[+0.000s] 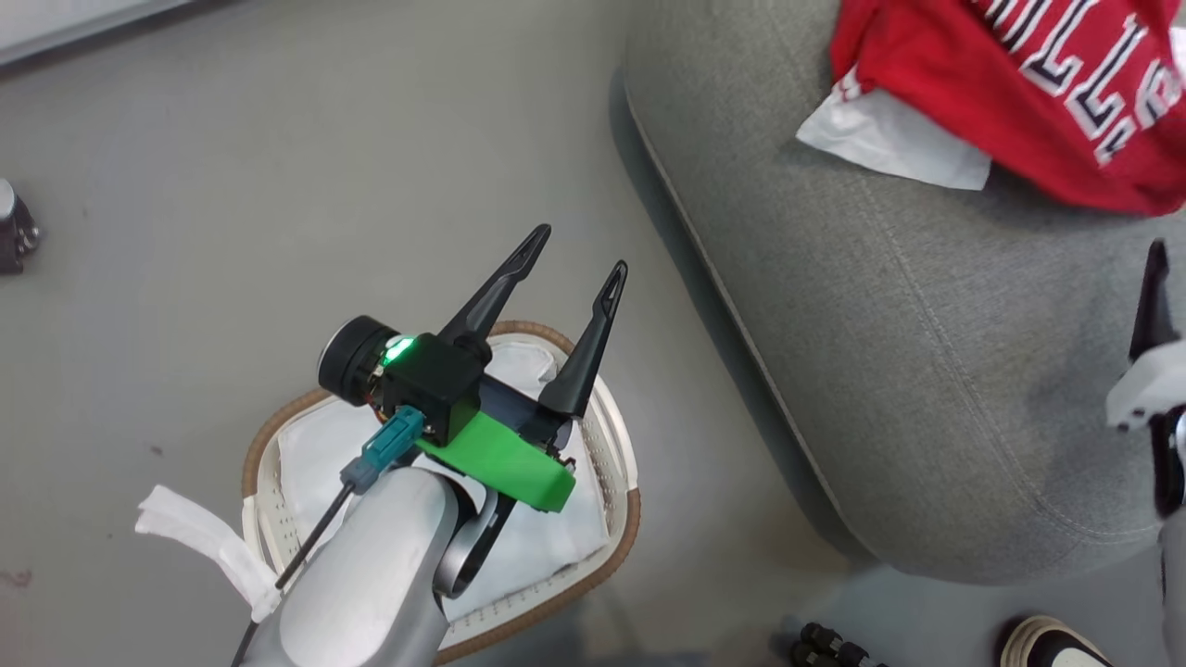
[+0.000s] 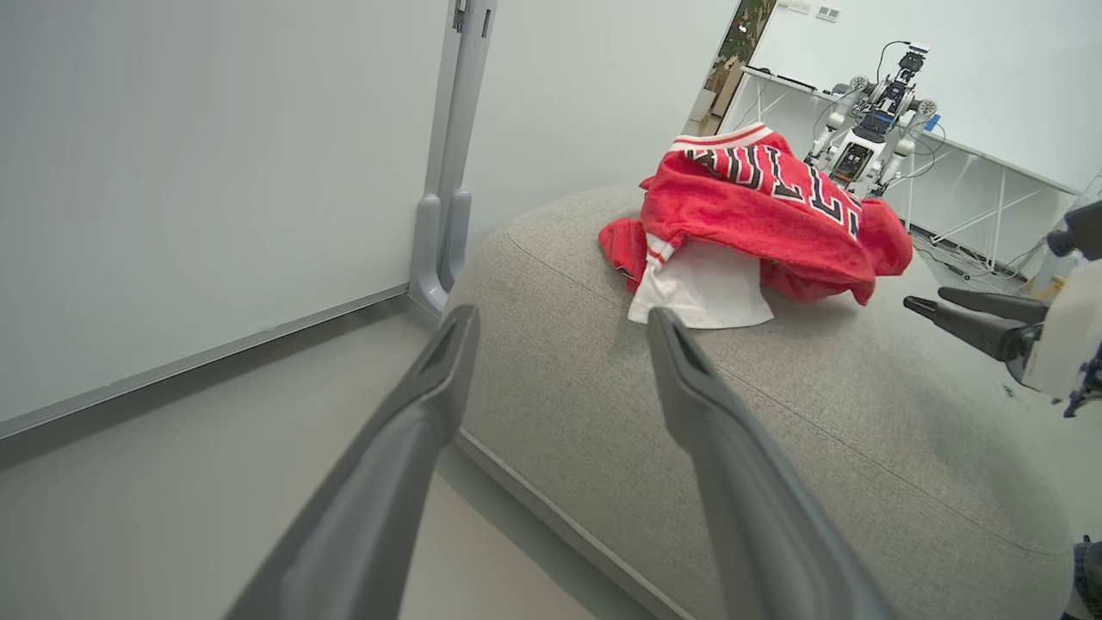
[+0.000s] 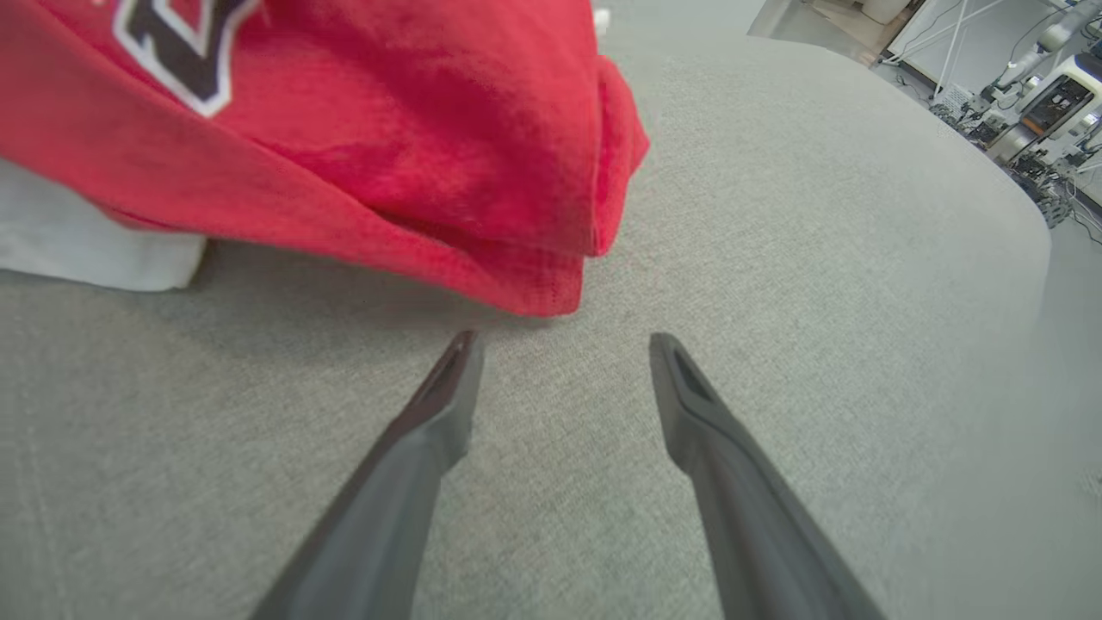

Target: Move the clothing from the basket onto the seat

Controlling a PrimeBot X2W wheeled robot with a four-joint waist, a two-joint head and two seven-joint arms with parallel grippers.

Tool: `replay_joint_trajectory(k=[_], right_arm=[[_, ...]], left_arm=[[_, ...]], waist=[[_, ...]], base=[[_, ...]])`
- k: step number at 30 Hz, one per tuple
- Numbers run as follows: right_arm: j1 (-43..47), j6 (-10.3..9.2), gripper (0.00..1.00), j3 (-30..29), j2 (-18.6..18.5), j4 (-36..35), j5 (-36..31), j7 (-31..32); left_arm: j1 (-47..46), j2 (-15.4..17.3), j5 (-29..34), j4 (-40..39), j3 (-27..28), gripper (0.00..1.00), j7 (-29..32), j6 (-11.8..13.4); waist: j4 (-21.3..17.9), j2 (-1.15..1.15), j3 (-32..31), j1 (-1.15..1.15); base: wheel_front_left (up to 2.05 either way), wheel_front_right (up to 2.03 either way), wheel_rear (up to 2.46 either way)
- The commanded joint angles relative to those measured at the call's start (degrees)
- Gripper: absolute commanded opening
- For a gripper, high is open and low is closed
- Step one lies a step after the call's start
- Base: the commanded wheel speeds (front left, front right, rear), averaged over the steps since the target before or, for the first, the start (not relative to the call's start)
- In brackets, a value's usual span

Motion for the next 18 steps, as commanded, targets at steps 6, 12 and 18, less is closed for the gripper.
replay_joint_trajectory(k=[6, 12, 18], right_arm=[[7.3, -0.07, 1.00, 3.7, 2.5, -4.2, 2.1, -0.1], [9.9, -0.07, 1.00, 11.1, 5.4, -10.0, 6.2, -0.1], [10.1, -0.08, 1.00, 17.4, 7.8, -16.0, 9.4, -0.1]], left_arm=[[3.5, -0.5, 0.7, 0.6, 2.5, 1.00, 0.0, -0.2], [6.6, -1.6, 1.3, 1.3, 5.4, 1.00, 0.0, -0.2], [9.3, -2.9, 2.8, 2.0, 9.7, 1.00, 0.0, -0.2]], waist=[[-0.1, 0.00, -5.8, -0.01], [2.4, 0.00, -9.4, -0.01], [7.0, 0.00, -12.4, -0.01]], base=[[0.00, 0.00, 0.00], [0.00, 0.00, 0.00], [0.00, 0.00, 0.00]])
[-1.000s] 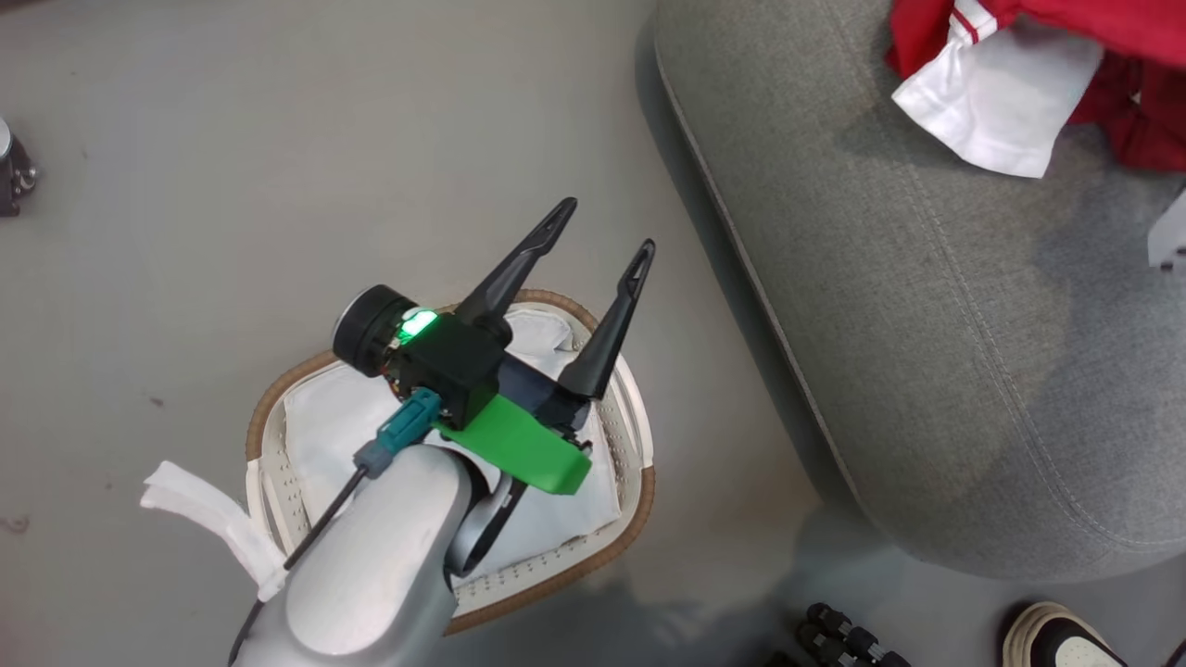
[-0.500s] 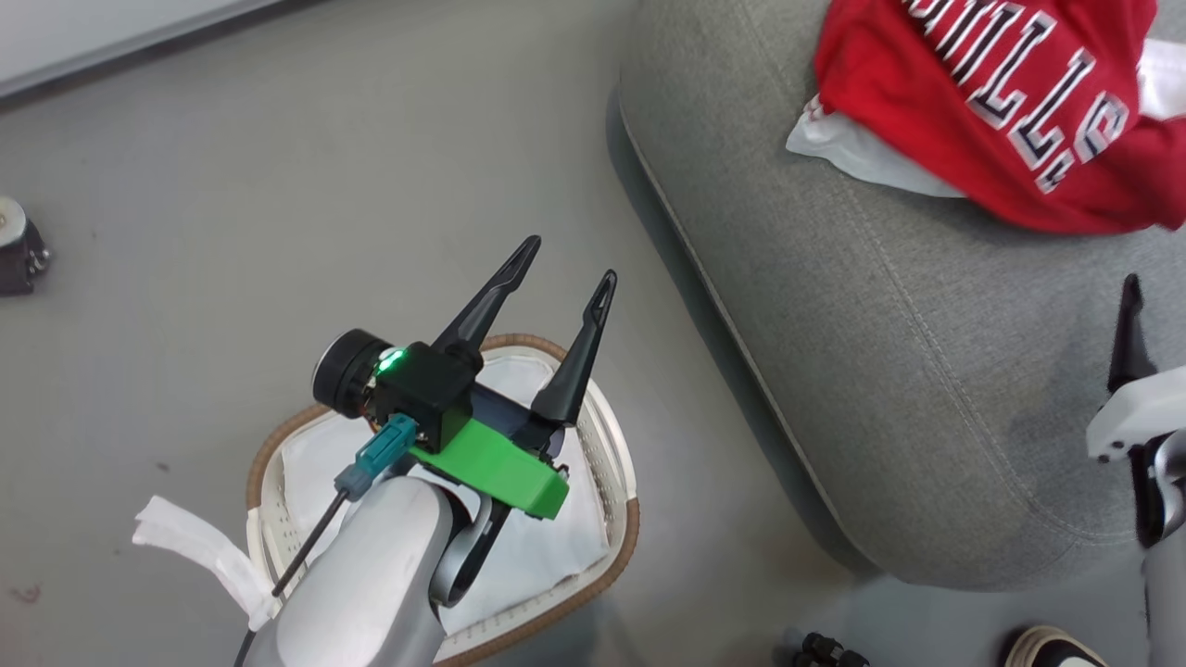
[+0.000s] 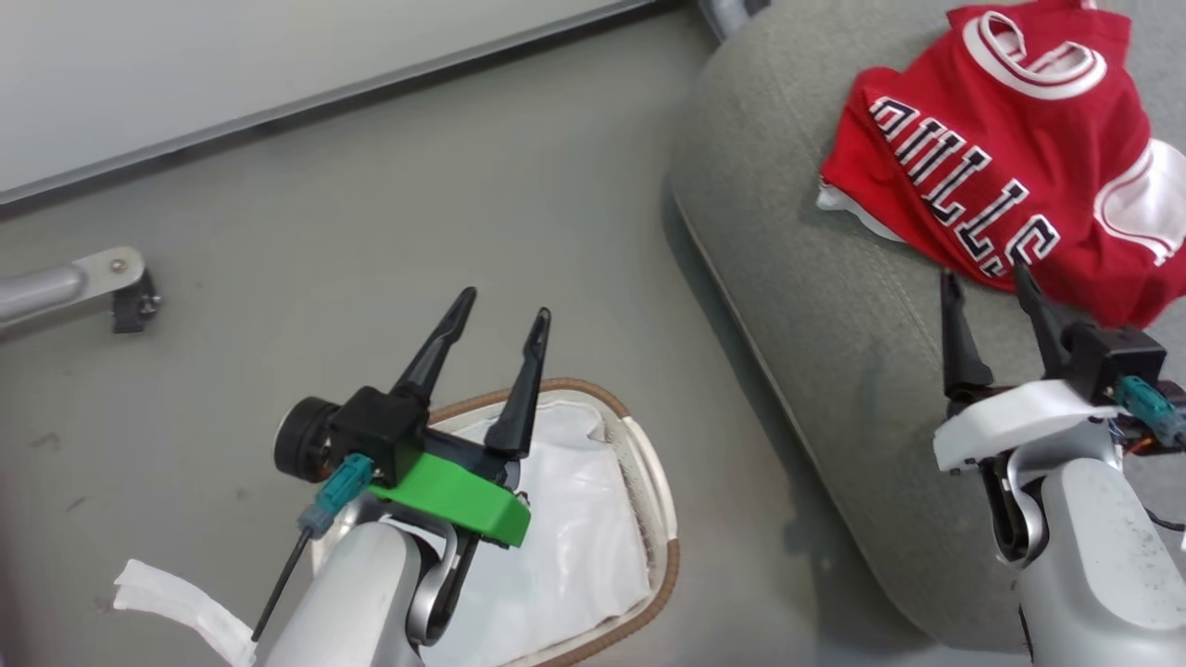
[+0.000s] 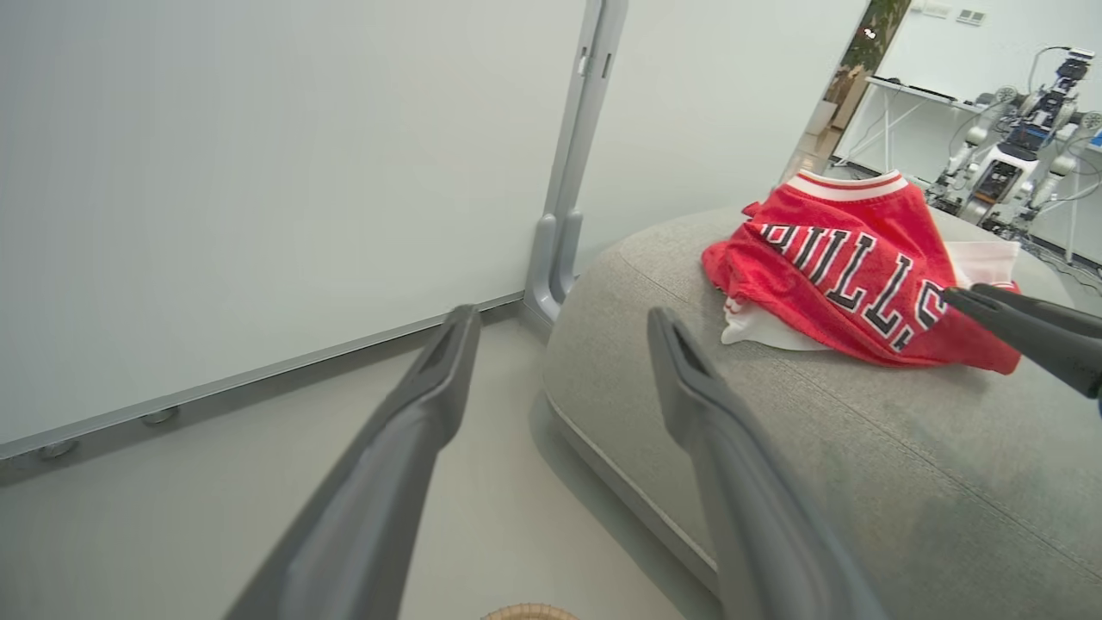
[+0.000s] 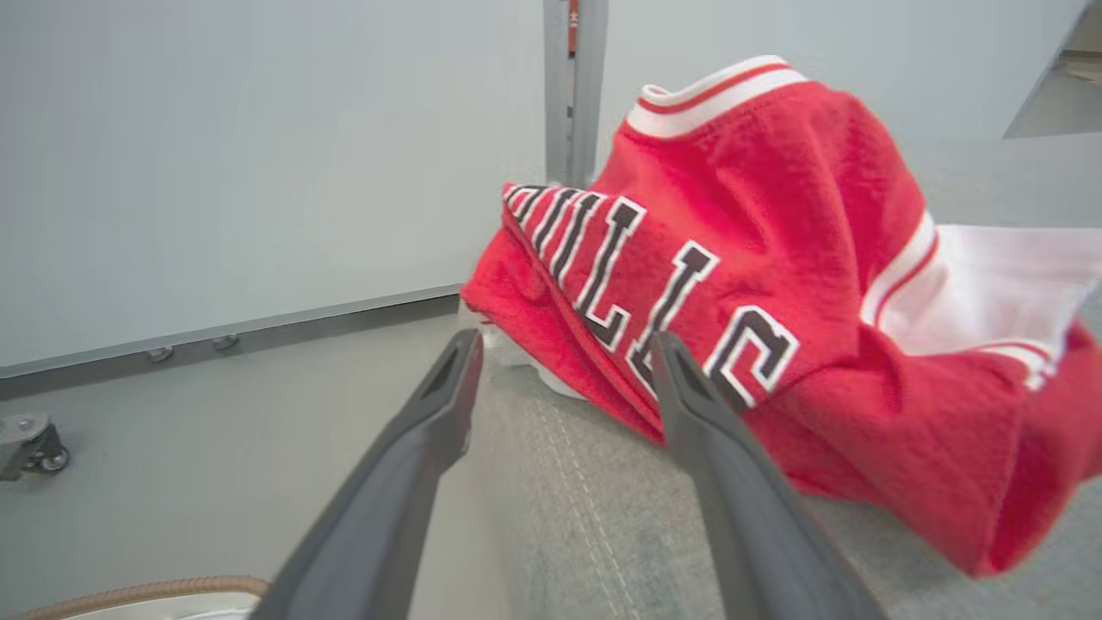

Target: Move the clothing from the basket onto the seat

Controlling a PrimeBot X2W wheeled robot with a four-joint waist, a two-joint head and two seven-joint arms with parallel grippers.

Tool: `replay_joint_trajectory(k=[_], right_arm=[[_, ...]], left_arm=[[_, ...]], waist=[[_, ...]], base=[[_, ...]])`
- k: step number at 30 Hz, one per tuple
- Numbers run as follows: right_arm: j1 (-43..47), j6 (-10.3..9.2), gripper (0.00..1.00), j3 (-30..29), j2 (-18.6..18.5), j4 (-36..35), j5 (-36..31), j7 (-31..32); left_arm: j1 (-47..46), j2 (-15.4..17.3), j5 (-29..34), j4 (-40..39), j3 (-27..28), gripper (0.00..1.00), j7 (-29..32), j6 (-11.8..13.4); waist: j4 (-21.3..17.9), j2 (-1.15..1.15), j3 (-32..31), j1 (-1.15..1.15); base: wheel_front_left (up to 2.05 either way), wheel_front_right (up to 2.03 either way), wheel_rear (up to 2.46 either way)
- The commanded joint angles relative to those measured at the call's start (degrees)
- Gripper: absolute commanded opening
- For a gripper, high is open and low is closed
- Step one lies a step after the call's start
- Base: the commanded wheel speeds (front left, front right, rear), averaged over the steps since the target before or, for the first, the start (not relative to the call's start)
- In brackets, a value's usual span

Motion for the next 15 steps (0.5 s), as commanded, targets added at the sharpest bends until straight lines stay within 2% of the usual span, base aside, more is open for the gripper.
replay_joint_trajectory(k=[1, 9, 15], right_arm=[[0.0, -0.08, 1.00, 0.9, -0.1, -1.0, 0.5, -0.1], [0.3, -0.07, 1.00, 5.2, 0.4, -3.3, 2.1, -0.1], [2.4, -0.07, 1.00, 6.3, 0.9, -2.5, 2.8, -0.1]], left_arm=[[1.1, -0.3, 0.8, 0.1, 1.2, 1.00, 0.0, -0.2], [3.8, -1.2, 3.4, -0.2, 9.0, 1.00, 0.0, -0.2], [6.5, -1.5, 5.1, 0.4, 13.5, 1.00, 0.0, -0.2]], waist=[[4.2, 0.00, -2.8, 0.00], [10.6, 0.00, -5.0, 0.00], [13.8, 0.00, -6.7, 0.00]], base=[[0.00, 0.00, 0.00], [0.00, 0.00, 0.00], [0.00, 0.00, 0.00]])
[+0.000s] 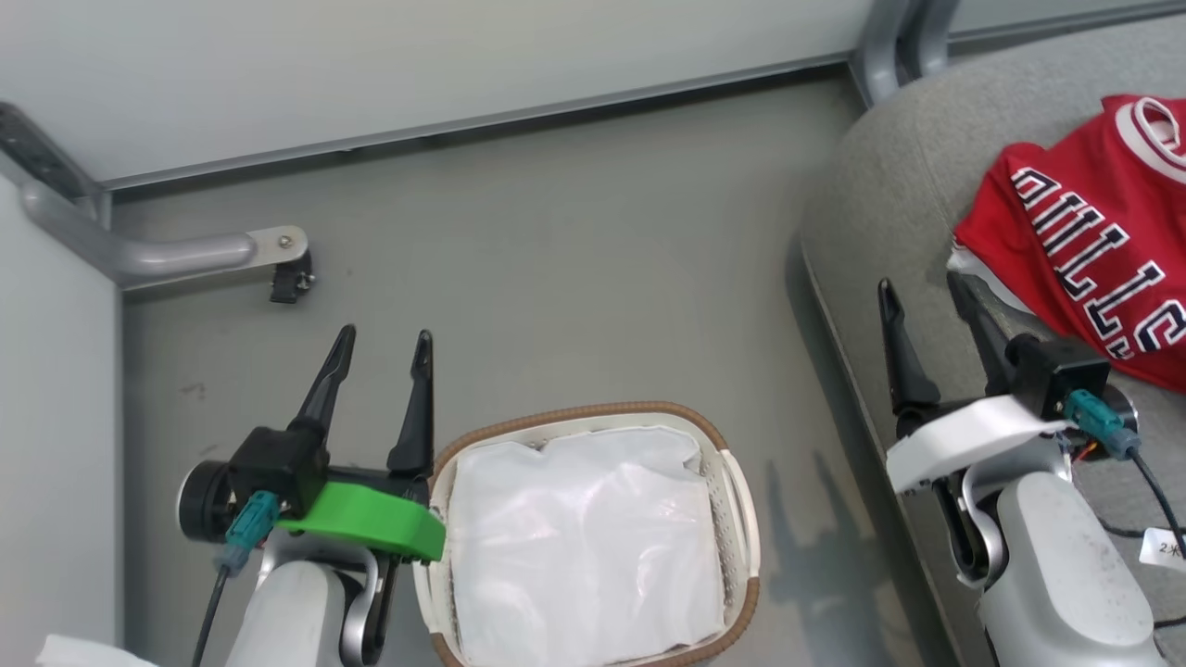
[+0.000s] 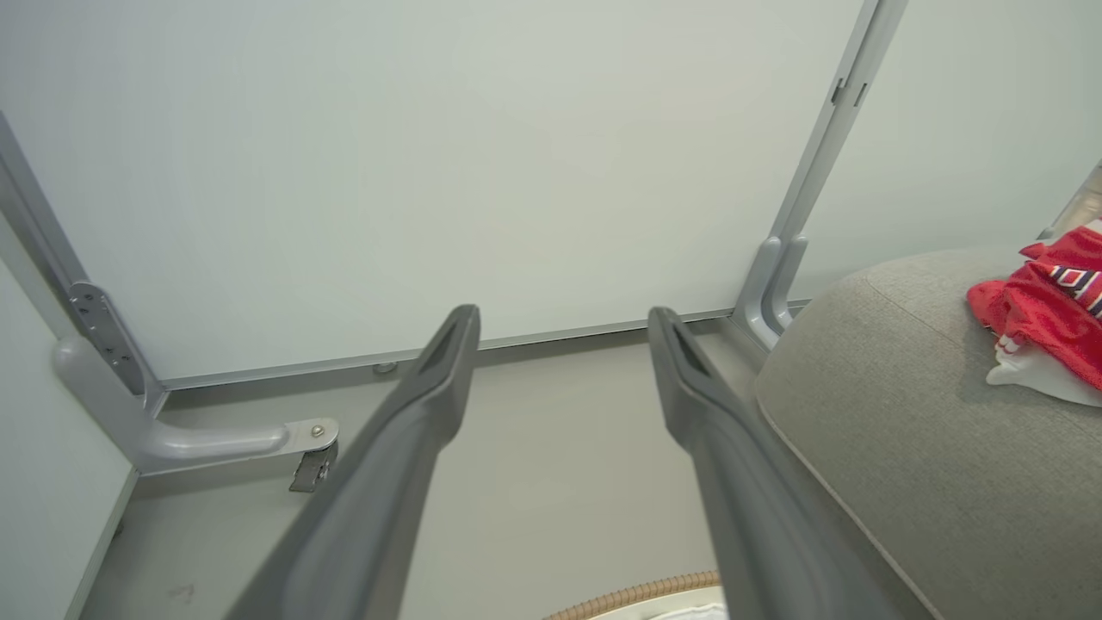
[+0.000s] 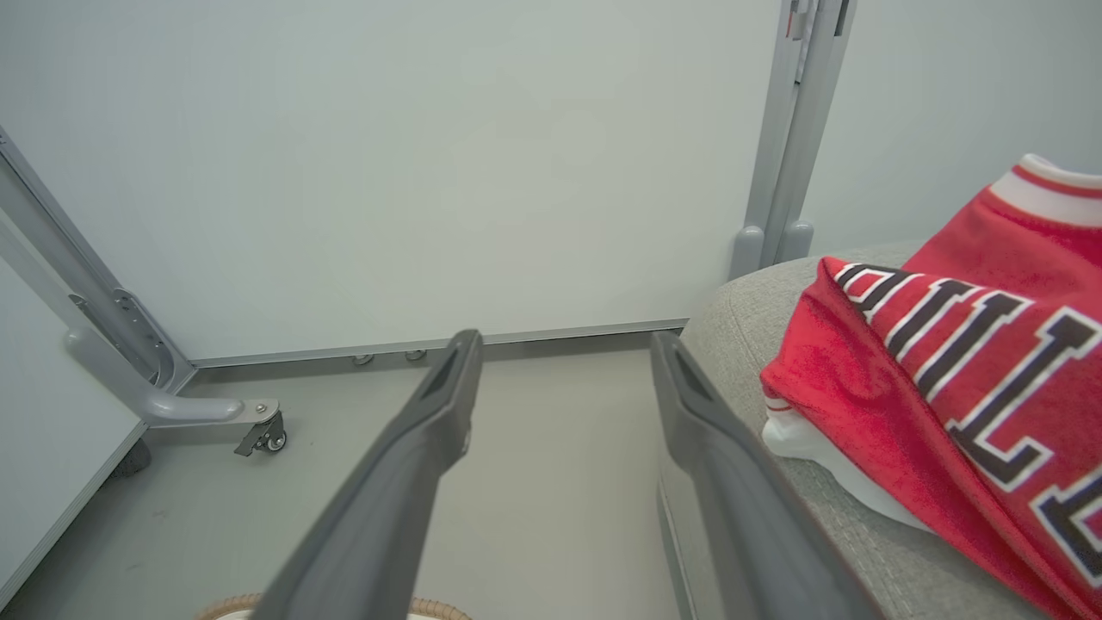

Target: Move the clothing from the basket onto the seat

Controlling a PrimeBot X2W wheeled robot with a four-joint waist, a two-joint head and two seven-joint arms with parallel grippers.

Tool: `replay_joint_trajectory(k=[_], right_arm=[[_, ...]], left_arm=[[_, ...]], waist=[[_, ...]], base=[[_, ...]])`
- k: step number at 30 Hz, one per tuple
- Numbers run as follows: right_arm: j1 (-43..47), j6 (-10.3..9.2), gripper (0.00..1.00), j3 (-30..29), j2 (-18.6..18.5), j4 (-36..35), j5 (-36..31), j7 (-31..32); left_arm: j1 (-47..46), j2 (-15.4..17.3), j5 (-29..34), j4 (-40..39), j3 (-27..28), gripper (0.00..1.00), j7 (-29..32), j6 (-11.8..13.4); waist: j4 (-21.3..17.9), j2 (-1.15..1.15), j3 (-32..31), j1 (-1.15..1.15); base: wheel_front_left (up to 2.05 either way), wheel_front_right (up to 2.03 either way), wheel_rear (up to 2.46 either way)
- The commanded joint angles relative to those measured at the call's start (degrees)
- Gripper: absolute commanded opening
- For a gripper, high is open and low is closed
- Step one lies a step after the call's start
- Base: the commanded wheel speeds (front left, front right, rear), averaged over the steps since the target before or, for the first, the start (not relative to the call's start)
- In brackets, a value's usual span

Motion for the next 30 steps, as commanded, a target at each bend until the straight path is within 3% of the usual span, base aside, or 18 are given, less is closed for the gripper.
replay_joint_trajectory(k=[1, 14, 29, 30], right_arm=[[1.4, -0.06, 1.00, 0.0, -0.1, 0.5, 0.2, -0.1], [6.6, -0.06, 1.00, 0.8, 0.7, 2.3, 0.6, -0.1], [10.9, -0.06, 1.00, 0.1, 1.0, 3.1, 1.0, -0.1], [10.5, 0.00, 0.00, 0.2, 1.0, 3.1, 0.8, 0.0]], left_arm=[[1.3, 0.0, 0.7, 0.2, 0.8, 1.00, 0.0, -0.2], [8.3, 0.0, -1.5, 2.6, 6.3, 1.00, 0.0, -0.2], [13.2, 0.0, -3.5, 5.1, 7.7, 1.00, 0.0, -0.2], [12.5, -0.1, -3.5, 5.0, 7.4, 0.00, 0.0, 0.0]], waist=[[2.7, 0.00, -2.4, 0.00], [3.5, 0.00, -7.5, 0.00], [4.8, 0.00, -11.1, 0.00], [4.7, 0.00, -11.0, 0.00]], base=[[0.00, 0.00, 0.00], [0.00, 0.00, 0.00], [0.00, 0.00, 0.00], [0.00, 0.00, 0.00]])
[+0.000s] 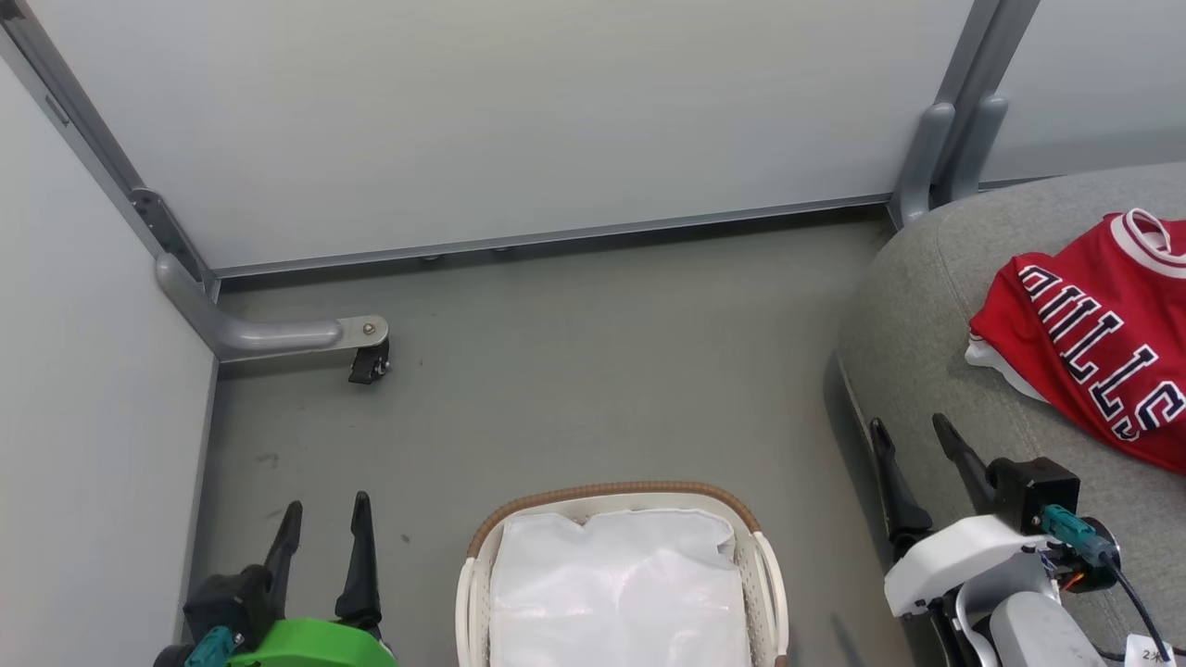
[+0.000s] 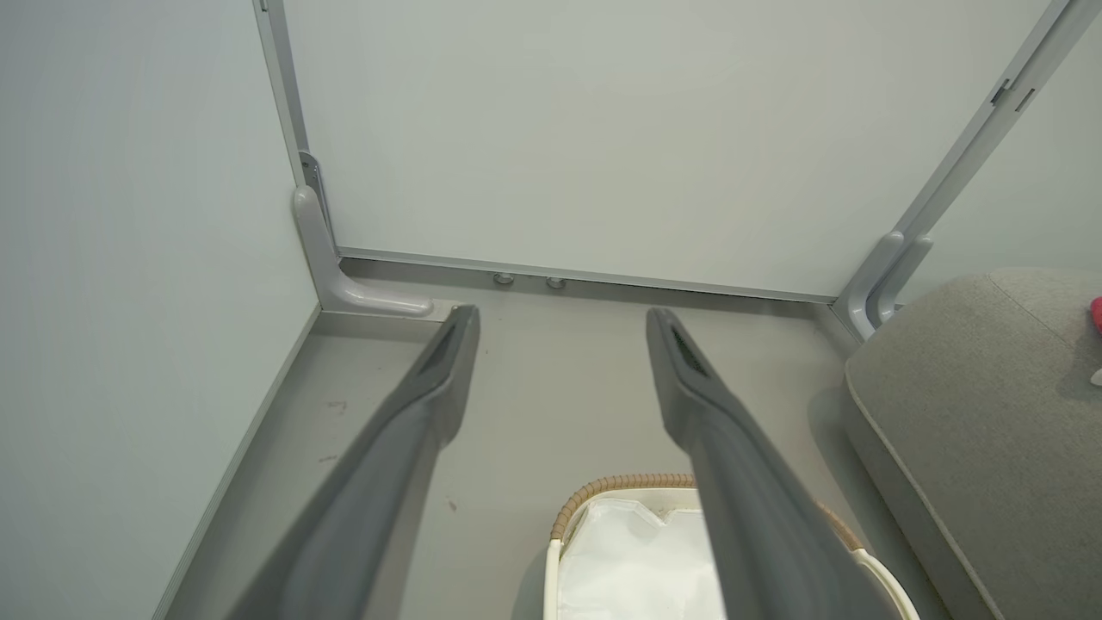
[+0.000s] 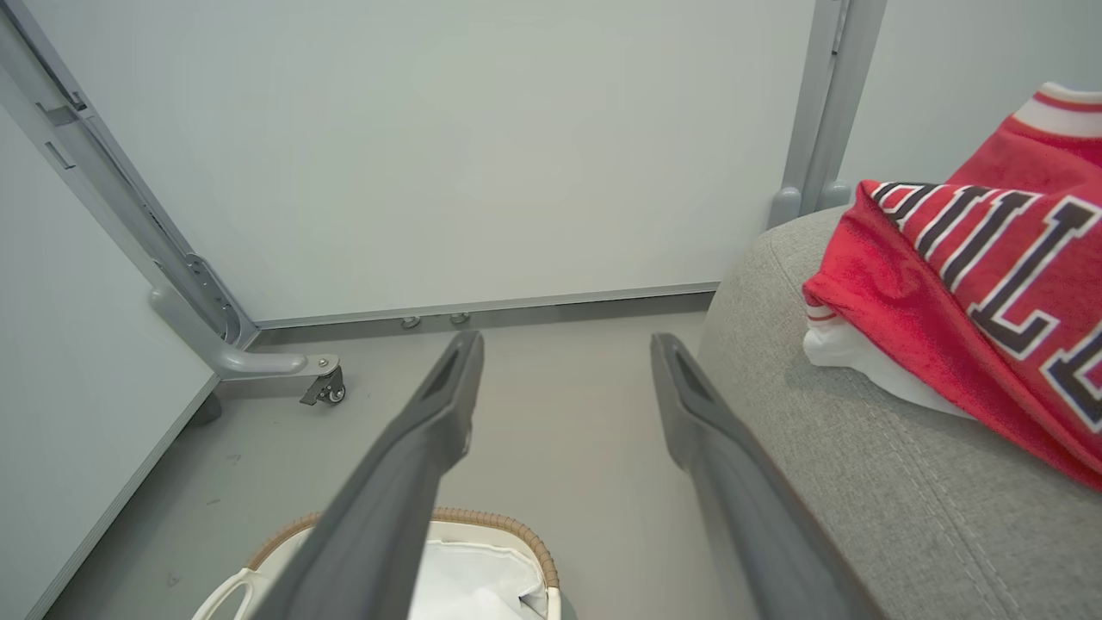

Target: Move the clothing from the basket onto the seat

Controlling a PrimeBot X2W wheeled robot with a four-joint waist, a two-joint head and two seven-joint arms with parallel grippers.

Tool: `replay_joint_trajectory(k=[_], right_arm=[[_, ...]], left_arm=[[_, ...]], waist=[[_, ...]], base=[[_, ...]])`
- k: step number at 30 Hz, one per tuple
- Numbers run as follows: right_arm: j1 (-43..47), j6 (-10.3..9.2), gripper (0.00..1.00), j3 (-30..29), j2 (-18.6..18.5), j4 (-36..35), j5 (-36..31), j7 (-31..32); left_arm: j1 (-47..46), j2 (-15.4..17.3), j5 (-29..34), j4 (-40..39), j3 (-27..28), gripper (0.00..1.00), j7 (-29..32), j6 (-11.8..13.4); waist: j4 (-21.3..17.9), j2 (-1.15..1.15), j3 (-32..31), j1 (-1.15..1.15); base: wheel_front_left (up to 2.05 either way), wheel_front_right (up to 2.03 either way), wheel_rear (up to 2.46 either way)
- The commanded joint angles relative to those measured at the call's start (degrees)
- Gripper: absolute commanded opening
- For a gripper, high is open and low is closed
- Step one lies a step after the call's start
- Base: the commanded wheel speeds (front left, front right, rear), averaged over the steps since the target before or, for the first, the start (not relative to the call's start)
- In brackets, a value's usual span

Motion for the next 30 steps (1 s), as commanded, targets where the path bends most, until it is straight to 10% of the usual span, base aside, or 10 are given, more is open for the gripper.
replay_joint_trajectory(k=[1, 30], right_arm=[[0.0, 0.01, 0.00, 0.0, 0.0, 0.2, 0.0, 0.0], [1.6, 0.00, 0.00, -2.5, 0.2, -2.6, 27.3, 7.4]], left_arm=[[0.1, 0.0, -0.1, 0.3, -0.1, 0.00, 0.0, 0.0], [-2.0, 1.0, -26.8, -0.9, 1.8, 0.00, 6.3, 0.0]], waist=[[0.0, 0.00, 0.0, 0.00], [-0.4, 0.00, -0.7, 0.00]], base=[[0.00, 0.00, 0.00], [0.00, 0.00, 0.00]])
